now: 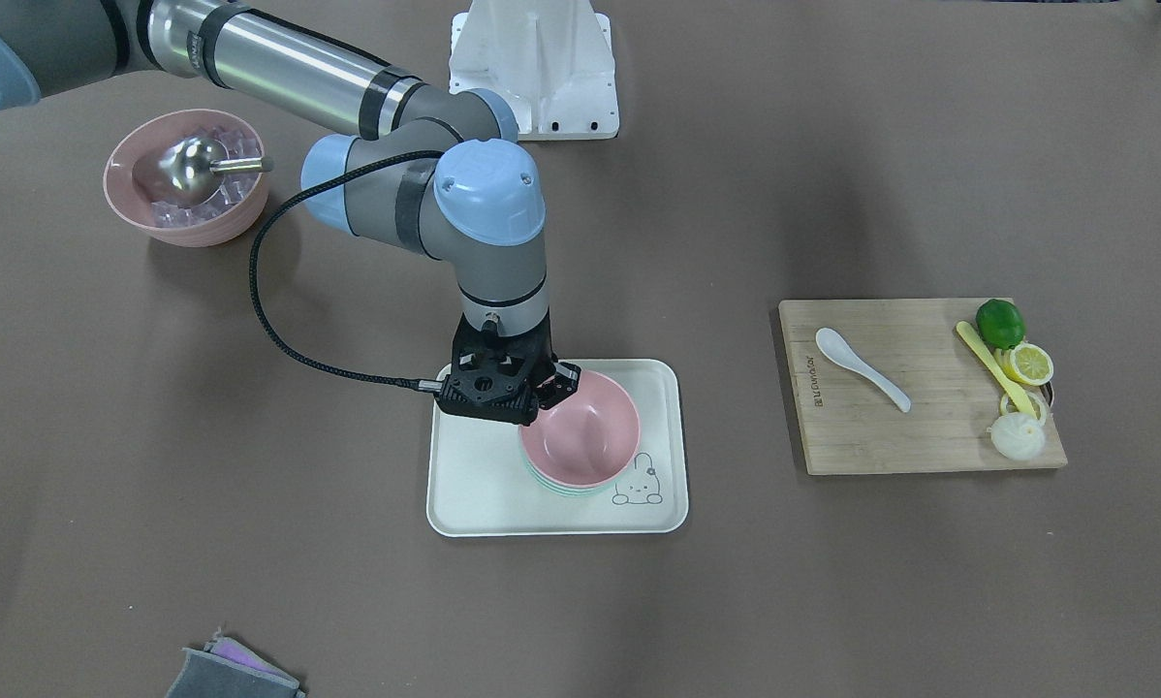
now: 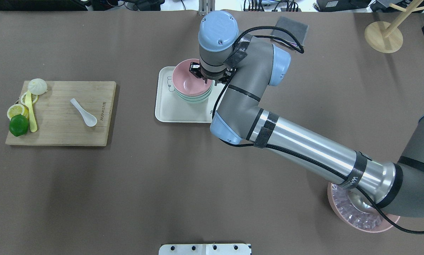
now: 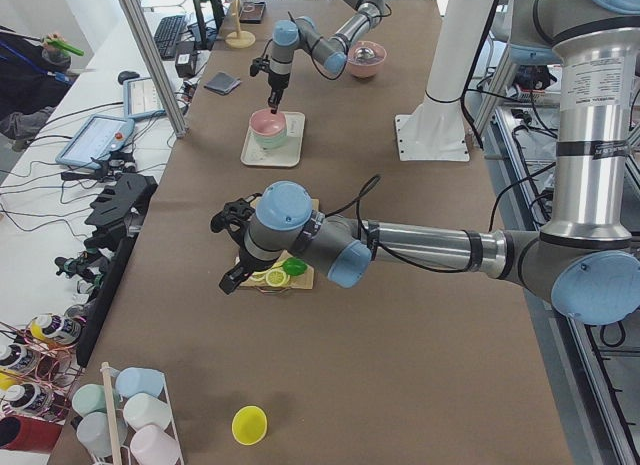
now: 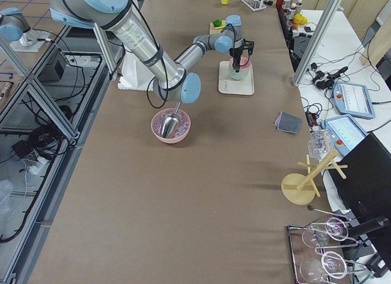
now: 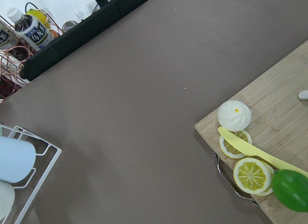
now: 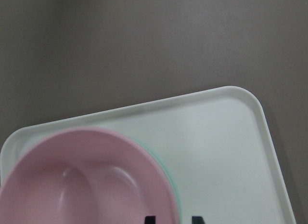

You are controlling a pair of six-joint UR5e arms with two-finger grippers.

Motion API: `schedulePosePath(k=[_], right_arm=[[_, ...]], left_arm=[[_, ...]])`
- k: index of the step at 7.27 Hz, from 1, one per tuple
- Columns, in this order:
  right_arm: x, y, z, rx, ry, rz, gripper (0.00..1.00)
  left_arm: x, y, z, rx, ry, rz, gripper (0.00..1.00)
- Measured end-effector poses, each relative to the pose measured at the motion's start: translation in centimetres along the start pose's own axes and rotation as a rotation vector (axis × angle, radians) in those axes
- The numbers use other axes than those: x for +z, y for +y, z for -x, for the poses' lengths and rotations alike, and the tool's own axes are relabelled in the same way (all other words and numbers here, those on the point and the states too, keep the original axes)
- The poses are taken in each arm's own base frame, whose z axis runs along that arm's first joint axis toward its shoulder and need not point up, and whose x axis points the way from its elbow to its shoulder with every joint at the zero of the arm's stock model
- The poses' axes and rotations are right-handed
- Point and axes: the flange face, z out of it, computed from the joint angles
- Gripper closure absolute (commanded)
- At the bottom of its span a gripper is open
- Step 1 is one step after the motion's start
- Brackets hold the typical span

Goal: Stack pink bowl on green and place spoon
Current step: 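Lower the pink bowl onto the green bowls and open the right gripper, then withdraw the right arm to rest while the left arm reaches toward the cutting board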

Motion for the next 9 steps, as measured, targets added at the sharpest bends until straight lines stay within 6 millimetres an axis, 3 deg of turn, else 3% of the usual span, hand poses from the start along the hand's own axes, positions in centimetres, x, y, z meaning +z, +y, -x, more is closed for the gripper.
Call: schedulePosePath(k=[2,3,4,6,9], right_arm=[[-0.3,-1.3,-0.9,0.009,-0.001,0.003,0.00],[-0.3,-2.6,-2.9,0.006,0.006,0.011,0.00],[-0.4,-4.1,-6.5,-0.020,0.013,0.003,0.00],[-2.2,-7.7,-15.7,-0.129,0.023,-0.023,0.00],[-4.7,-12.8,-30.1,-0.269,0.043,0.011,0.00]], left_arm=[[0.3,-0.3,-0.3,-0.083,0.005,0.003,0.02],[1.1,-0.8,-1.0,-0.189,0.018,0.013,0.02],[2.0,-1.6,-2.2,-0.318,0.032,0.025,0.02],[3.6,-3.9,-5.7,-0.567,0.051,0.047,0.02],[7.0,-8.5,-13.3,-0.820,-0.006,0.046,0.02]])
